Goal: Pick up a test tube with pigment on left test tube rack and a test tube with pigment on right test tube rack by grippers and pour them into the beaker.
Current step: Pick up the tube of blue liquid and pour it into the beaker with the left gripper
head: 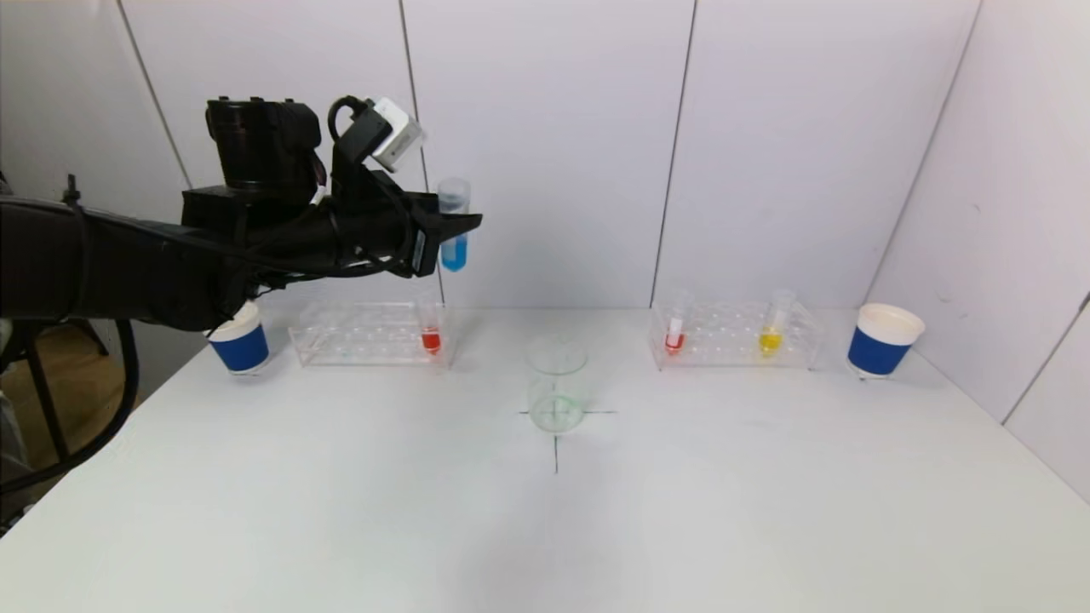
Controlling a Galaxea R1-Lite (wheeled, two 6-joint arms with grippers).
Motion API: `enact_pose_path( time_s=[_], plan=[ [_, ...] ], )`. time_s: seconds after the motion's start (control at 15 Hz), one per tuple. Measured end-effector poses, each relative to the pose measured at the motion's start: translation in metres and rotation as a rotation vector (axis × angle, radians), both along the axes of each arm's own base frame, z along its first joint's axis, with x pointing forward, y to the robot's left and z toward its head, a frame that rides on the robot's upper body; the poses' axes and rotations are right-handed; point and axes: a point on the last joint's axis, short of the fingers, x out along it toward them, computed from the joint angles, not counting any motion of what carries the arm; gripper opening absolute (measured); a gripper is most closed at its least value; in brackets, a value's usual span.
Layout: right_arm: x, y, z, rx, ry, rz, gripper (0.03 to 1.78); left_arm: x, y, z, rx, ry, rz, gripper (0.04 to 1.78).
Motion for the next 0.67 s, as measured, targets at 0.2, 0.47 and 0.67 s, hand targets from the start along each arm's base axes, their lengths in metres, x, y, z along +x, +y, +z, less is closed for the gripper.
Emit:
enact_pose_path(
  time_s=[0.2, 0.47, 0.67],
  plan=[
    [0.000, 0.000, 0.000, 0.000, 0.000, 0.000, 1.77, 0.011, -0.005, -0.021, 0.088, -0.030, -0.081, 0.46],
    [0.000, 0.000, 0.000, 0.000, 0.000, 0.000, 1.77, 0.030, -0.013, -0.052, 0.189, -0.065, -0.162, 0.46],
    [0.000, 0.000, 0.000, 0.000, 0.000, 0.000, 1.77, 0.041, -0.018, -0.069, 0.279, -0.063, -0.249, 0.46]
  ],
)
